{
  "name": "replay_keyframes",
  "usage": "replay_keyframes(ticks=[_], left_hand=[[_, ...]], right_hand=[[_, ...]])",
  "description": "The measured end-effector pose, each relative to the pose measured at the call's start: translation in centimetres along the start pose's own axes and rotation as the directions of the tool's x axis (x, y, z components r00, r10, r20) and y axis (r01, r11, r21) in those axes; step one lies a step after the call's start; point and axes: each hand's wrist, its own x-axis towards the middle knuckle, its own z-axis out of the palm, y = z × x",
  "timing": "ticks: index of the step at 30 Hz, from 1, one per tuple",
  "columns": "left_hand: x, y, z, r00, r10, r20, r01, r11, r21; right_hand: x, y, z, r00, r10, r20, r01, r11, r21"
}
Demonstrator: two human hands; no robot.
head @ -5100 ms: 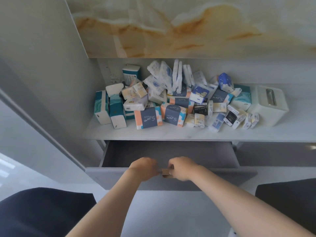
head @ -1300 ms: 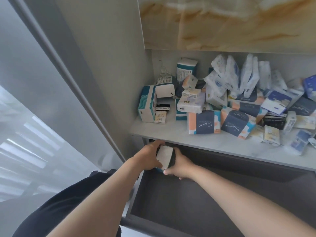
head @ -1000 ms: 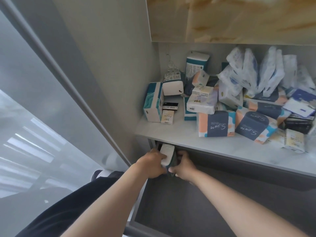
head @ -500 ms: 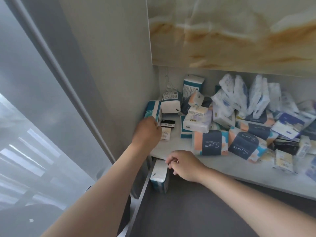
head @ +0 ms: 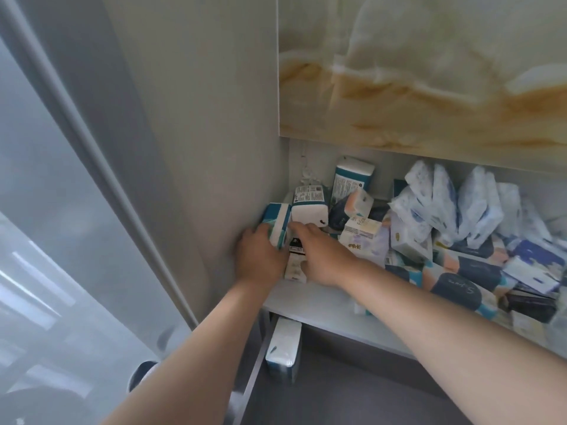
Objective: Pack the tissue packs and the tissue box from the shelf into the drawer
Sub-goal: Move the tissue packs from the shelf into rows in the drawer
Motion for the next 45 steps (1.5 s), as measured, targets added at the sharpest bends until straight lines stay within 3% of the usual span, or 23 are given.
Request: replay_keyframes(ticks=[6,9,12,15,18,21,23,25,28,31,36,41,45], left_hand=[[-1.0,3.0,-3.6,0.959,0.194,-0.209,-0.155,0.97,0.186],[-1.8,4.2,-5.6,0.984,0.116,-0.137,-0.11,0.993,0.046],[-3.0,5.2,-7.9,0.989,0.15,-0.004,-0.149,0.985,-0.085],[-4.8,4.9,-9.0,0.977,0.106,0.185,-0.065,0.975,-0.213],[-6.6,3.6,-8.1,0.923,0.048,0.383,0.056,0.965,-0.255],[-8.3,2.7,-6.8,0.786,-0.039,0.617,0.126,0.987,-0.098],[-9.4,2.2,-6.0,0.681,-0.085,0.727,0.044,0.996,0.076],[-10.2,1.3,-4.9,0.643,-0.107,0.759,-0.073,0.977,0.199],[-11.1,-0.2,-3.0,0.671,-0.083,0.736,-0.255,0.907,0.335],[-11.8,-1.5,-0.9,0.647,-0.01,0.762,-0.367,0.872,0.323],[-12.5,-2.7,1.7,0.552,-0.069,0.831,-0.411,0.845,0.343],[-12.2,-3.3,2.6,0.623,0.024,0.782,-0.395,0.873,0.287],[-12.0,-3.8,2.6,0.552,-0.031,0.833,-0.444,0.835,0.325]], right_hand=[[0.3,-0.3,0.4,0.996,-0.048,-0.082,0.061,0.984,0.169],[-1.4,-1.7,0.7,0.971,-0.051,-0.233,0.108,0.964,0.243],[-4.6,-2.7,0.3,0.952,0.022,-0.307,0.088,0.936,0.342],[-8.0,-2.7,0.2,0.972,0.081,-0.22,0.025,0.896,0.444],[-11.2,-2.3,1.5,0.99,0.103,-0.101,-0.045,0.886,0.462],[-14.4,-1.6,4.0,0.991,0.129,0.041,-0.133,0.867,0.481],[-16.3,-0.8,5.9,0.982,0.137,0.132,-0.183,0.868,0.462],[-17.6,0.4,8.0,0.969,0.158,0.187,-0.22,0.897,0.383],[-18.0,2.6,11.2,0.939,0.249,0.235,-0.313,0.904,0.292],[-17.1,4.4,13.8,0.908,0.329,0.258,-0.398,0.868,0.296],[-15.3,4.3,16.7,0.873,0.445,0.199,-0.487,0.785,0.384],[-14.0,3.2,19.6,0.807,0.554,0.204,-0.571,0.645,0.509],[-13.5,2.9,19.8,0.752,0.635,0.177,-0.605,0.558,0.567]])
